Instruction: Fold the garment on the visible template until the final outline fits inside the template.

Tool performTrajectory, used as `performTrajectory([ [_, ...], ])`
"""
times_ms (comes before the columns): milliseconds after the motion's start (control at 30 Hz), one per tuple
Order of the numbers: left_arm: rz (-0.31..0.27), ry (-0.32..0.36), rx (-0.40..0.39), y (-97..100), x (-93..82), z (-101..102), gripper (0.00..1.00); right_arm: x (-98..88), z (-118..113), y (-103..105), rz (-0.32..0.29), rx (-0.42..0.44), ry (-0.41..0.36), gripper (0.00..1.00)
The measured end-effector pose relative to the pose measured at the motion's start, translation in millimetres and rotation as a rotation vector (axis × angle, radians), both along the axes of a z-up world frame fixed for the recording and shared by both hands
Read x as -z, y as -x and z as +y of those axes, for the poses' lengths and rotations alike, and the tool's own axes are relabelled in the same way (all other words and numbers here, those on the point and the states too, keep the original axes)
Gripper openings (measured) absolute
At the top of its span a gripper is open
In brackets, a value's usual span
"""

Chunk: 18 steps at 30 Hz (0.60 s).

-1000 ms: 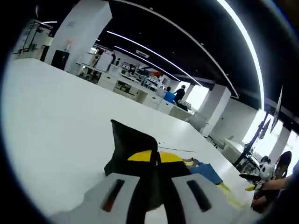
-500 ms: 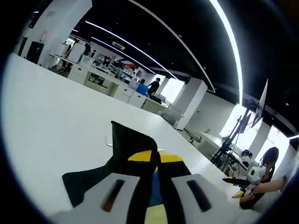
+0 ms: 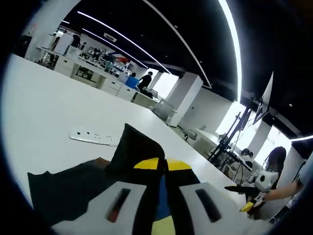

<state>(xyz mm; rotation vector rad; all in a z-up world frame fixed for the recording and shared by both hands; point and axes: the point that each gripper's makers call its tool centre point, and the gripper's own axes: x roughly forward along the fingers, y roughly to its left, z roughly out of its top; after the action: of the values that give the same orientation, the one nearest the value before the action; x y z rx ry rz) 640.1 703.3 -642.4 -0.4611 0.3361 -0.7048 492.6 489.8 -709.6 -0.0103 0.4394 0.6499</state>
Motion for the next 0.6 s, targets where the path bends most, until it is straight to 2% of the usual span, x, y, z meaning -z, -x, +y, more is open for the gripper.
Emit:
performTrajectory([
  [33,-0.003,-0.016,0.017,1.7,4.2,-9,0.00,0.7,1,0,-0.004,0.001,-0.004,0.89],
  [100,0.006,0.002,0.037,3.4,8.4,-23,0.00,4.0,2,2,0.008,0.001,-0.008,0.89],
  [233,0.009,-0.007,0.073,5.3,19.8,-48,0.00,9.2,0,5,0.020,0.001,-0.007,0.89],
  [400,0.035,-0.035,0.122,8.8,40.3,-71,0.00,11.8,-5,6,0.033,0.014,-0.009,0.89],
  [500,0.046,-0.030,0.144,13.1,45.8,-84,0.00,12.3,-9,7,0.035,0.023,-0.009,0.89],
  [600,0.048,-0.073,0.198,22.4,56.1,-100,0.00,14.1,-11,7,0.040,0.030,-0.009,0.89],
])
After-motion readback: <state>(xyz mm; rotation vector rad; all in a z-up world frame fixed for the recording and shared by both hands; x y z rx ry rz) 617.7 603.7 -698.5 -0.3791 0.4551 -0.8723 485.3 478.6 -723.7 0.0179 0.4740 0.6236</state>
